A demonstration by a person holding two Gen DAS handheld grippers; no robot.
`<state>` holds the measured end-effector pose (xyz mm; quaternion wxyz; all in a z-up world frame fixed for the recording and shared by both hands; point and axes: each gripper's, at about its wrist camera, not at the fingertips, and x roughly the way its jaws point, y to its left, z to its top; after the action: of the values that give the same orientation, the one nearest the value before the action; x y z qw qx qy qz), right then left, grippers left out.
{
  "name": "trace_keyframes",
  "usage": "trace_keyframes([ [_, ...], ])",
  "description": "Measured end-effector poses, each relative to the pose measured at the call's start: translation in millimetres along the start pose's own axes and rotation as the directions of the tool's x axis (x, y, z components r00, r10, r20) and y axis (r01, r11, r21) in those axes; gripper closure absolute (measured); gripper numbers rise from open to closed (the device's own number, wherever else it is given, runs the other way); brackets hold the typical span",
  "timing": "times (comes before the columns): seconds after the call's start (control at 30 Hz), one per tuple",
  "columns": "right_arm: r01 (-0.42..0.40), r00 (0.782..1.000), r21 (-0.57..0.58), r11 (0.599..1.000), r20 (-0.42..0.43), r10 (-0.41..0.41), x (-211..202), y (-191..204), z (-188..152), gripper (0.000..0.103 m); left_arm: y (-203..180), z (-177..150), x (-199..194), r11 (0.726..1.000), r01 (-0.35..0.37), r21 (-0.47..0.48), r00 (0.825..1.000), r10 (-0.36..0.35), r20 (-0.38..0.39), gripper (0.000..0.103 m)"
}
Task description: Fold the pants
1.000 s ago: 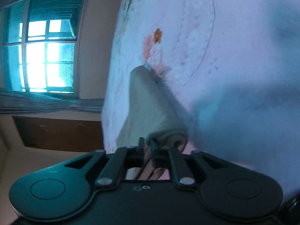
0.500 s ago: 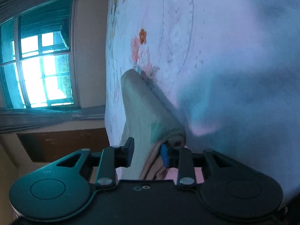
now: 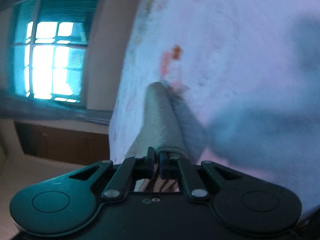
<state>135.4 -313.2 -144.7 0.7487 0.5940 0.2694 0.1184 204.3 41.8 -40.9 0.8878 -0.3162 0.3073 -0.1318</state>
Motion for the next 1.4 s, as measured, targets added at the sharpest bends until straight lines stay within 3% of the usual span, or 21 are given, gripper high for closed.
trace_keyframes([
  [0.07,-0.003,1.0,-0.036,0.999,0.002,0.003,-6,4,-3,0.103,2,-2,-5,1.0,0.021,0.014,1.0,-0.021,0.009,0.094],
  [0.2,0.075,0.996,0.01,0.997,-0.05,-0.074,10,-19,-8,0.103,34,-16,16,0.996,-0.082,-0.016,0.994,0.081,-0.072,0.094],
  [0.3,0.092,0.993,0.005,0.996,-0.068,-0.091,13,-9,-4,0.1,46,-19,22,0.995,-0.065,-0.075,0.996,0.059,-0.071,0.094],
  [0.4,0.066,0.996,-0.095,0.993,-0.061,-0.072,-8,15,-10,0.096,38,-14,21,0.997,-0.064,-0.039,0.996,0.061,-0.069,0.094],
  [0.5,0.003,0.997,-0.192,0.981,-0.07,-0.016,-6,33,-15,0.096,45,-14,28,0.995,-0.055,-0.077,0.995,0.049,-0.082,0.093],
  [0.53,0.017,0.998,-0.201,0.979,-0.06,-0.03,2,31,-13,0.096,48,-14,28,0.994,-0.046,-0.103,0.996,0.038,-0.085,0.093],
  [0.6,0.207,0.975,-0.152,0.966,-0.048,-0.216,25,6,-3,0.103,57,-13,27,0.987,-0.016,-0.162,0.995,0.0,-0.102,0.091],
  [0.63,0.202,0.976,-0.057,0.978,-0.072,-0.206,30,-11,3,0.103,61,-13,23,0.985,-0.008,-0.173,0.994,-0.011,-0.107,0.09],
  [0.67,0.179,0.981,-0.025,0.984,-0.075,-0.18,28,-12,8,0.103,60,-11,17,0.987,-0.004,-0.162,0.995,-0.013,-0.103,0.086],
  [0.73,0.177,0.983,-0.155,0.972,-0.016,-0.182,18,18,9,0.097,55,-7,4,0.993,-0.029,-0.11,0.997,0.021,-0.068,0.072],
  [0.8,0.091,0.996,-0.244,0.966,-0.003,-0.094,21,45,14,0.093,54,-4,-2,0.995,-0.02,-0.102,0.999,0.016,-0.04,0.045],
  [0.93,0.078,0.996,-0.293,0.953,-0.019,-0.087,71,72,43,0.093,56,4,1,0.992,-0.039,-0.117,0.999,0.035,-0.036,0.041],
  [1.0,0.147,0.986,-0.282,0.948,-0.03,-0.162,99,70,60,0.093,60,8,-3,0.992,-0.046,-0.119,0.999,0.043,-0.029,0.041],
  [1.07,0.274,0.956,-0.284,0.919,-0.026,-0.293,121,56,72,0.103,67,13,-10,0.99,-0.078,-0.119,0.997,0.077,-0.012,0.041],
  [1.1,0.305,0.945,-0.267,0.914,-0.034,-0.325,126,47,76,0.103,74,17,-14,0.988,-0.09,-0.125,0.996,0.09,-0.004,0.041],
  [1.13,0.294,0.949,-0.244,0.924,-0.045,-0.313,126,40,80,0.103,81,22,-20,0.986,-0.102,-0.134,0.995,0.104,0.011,0.041],
  [1.17,0.28,0.954,-0.232,0.932,-0.043,-0.297,121,38,78,0.103,88,28,-27,0.983,-0.119,-0.138,0.992,0.125,0.031,0.041],
  [1.23,0.263,0.96,-0.313,0.913,-0.009,-0.279,105,53,60,0.099,104,39,-39,0.978,-0.141,-0.154,0.986,0.153,0.066,0.041],
  [1.3,0.186,0.975,-0.39,0.902,-0.036,-0.217,94,66,30,0.095,119,49,-49,0.97,-0.17,-0.175,0.977,0.189,0.096,0.041],
  [1.4,0.082,0.977,-0.552,0.83,-0.121,-0.177,95,91,-38,0.095,138,62,-66,0.955,-0.208,-0.21,0.963,0.238,0.129,0.041],
])
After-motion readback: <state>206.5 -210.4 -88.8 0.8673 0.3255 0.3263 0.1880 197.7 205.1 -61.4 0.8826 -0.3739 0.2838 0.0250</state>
